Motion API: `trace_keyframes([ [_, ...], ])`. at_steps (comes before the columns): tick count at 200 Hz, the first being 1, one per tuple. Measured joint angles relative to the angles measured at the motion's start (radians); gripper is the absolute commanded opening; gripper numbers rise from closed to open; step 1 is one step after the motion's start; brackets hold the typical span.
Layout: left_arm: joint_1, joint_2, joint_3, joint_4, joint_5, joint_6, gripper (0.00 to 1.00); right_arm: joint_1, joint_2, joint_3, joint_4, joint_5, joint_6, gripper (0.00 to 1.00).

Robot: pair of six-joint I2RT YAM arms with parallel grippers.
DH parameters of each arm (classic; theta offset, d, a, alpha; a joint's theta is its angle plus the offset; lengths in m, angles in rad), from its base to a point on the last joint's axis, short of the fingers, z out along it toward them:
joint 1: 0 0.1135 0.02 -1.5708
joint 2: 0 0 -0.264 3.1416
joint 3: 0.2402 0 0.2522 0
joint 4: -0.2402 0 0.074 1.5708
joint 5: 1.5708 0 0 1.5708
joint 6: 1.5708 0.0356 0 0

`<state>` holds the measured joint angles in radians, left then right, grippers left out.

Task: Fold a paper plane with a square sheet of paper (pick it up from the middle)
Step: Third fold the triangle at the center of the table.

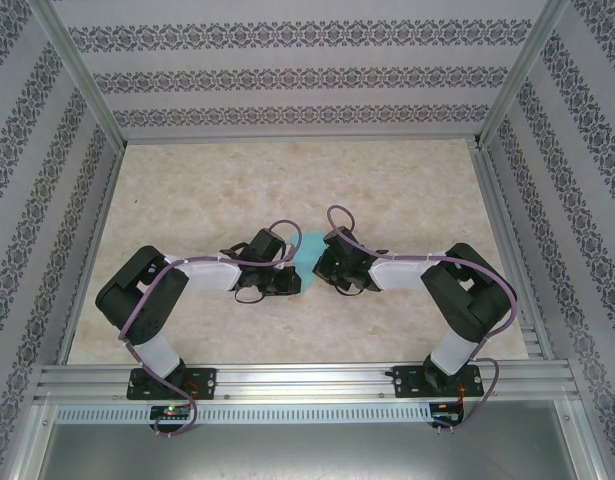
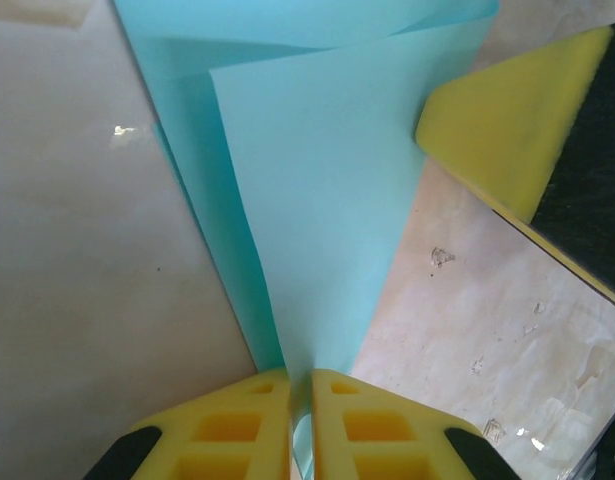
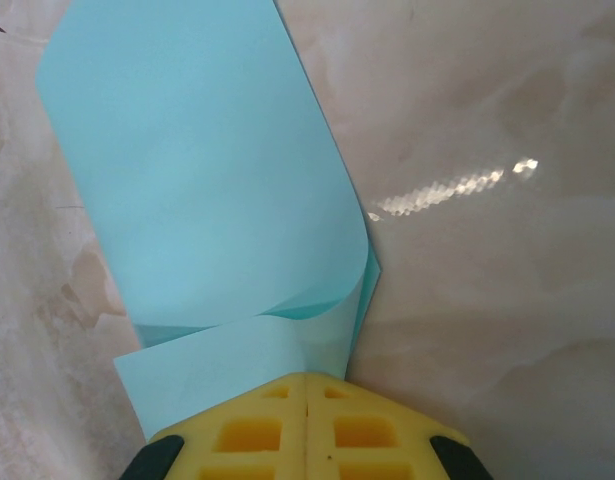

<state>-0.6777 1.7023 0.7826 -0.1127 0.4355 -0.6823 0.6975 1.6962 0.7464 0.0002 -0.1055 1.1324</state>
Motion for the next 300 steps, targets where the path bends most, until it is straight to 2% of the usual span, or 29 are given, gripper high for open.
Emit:
trace_keyframes([
  [70,0.0,0.0,0.035,-0.068,-0.016,0.008,0.21,0.0,0.001,0.0,0.002,0.0,0.0,0.0],
  [102,0.0,-0.057,0.055,-0.138,-0.05,0.023,0.23,0.0,0.002,0.0,0.004,0.0,0.001,0.0],
  [133,-0.012,-0.106,0.086,-0.158,-0.055,0.04,0.16,0.0,0.004,0.001,0.008,0.0,0.003,0.0],
  [175,-0.05,-0.096,0.098,-0.155,-0.017,0.05,0.1,0.0,0.011,0.005,0.015,0.0,0.004,0.0],
  [229,-0.063,0.004,0.113,-0.143,0.0,0.05,0.09,0.0,0.015,0.005,0.025,-0.001,0.011,0.0],
  [300,-0.063,0.016,0.113,-0.143,-0.034,0.05,0.09,0.0,0.018,0.005,0.031,-0.004,0.019,0.0],
])
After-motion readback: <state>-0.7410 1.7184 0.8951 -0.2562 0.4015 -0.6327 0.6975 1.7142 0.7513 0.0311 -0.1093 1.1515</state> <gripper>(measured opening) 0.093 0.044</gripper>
